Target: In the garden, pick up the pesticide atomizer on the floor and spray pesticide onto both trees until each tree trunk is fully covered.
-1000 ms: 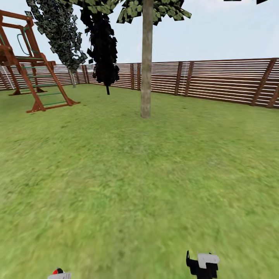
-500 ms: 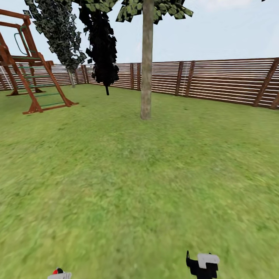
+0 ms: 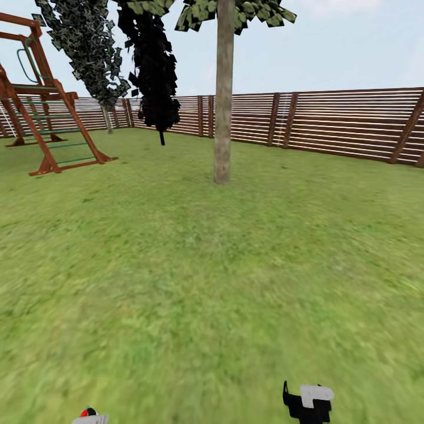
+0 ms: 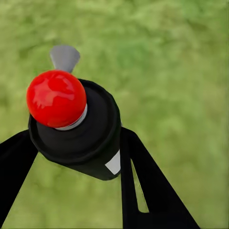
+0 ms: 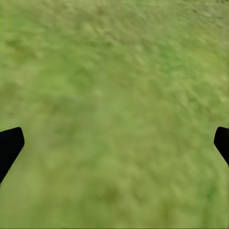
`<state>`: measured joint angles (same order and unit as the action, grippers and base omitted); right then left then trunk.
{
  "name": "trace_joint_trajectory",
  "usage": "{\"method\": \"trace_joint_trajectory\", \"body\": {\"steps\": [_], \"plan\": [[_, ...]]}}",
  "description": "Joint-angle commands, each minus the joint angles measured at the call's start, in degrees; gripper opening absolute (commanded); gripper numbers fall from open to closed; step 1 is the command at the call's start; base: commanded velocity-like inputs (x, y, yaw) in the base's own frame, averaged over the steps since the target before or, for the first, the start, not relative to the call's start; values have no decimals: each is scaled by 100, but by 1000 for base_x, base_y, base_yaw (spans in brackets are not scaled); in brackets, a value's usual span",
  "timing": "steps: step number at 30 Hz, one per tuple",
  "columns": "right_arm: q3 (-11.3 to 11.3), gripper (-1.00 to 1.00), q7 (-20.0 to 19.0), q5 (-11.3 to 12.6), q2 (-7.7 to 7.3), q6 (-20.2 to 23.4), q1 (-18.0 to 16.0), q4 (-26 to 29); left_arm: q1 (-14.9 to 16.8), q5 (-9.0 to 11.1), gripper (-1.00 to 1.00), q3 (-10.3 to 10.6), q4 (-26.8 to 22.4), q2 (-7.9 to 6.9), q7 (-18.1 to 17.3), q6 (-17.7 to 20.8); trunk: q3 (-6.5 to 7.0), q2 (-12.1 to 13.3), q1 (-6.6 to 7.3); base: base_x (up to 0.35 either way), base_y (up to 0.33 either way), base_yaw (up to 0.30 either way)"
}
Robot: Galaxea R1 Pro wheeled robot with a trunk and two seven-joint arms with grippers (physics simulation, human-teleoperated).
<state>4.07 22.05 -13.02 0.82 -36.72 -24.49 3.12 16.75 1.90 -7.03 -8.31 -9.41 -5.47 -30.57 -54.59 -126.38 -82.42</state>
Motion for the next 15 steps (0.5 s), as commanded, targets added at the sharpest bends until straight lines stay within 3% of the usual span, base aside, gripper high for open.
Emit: {"method": "trace_joint_trajectory", "body": {"steps": [1, 15], "plan": [[42, 100, 28, -60, 3, -11, -4, -4, 4, 21, -100, -44, 5, 1, -59, -11, -5, -2, -3, 338, 0, 0], [42, 100, 28, -60, 3, -11, -4, -4, 4, 21, -100, -44, 5, 1, -59, -18, -5, -2, -3, 338, 0, 0]]}}
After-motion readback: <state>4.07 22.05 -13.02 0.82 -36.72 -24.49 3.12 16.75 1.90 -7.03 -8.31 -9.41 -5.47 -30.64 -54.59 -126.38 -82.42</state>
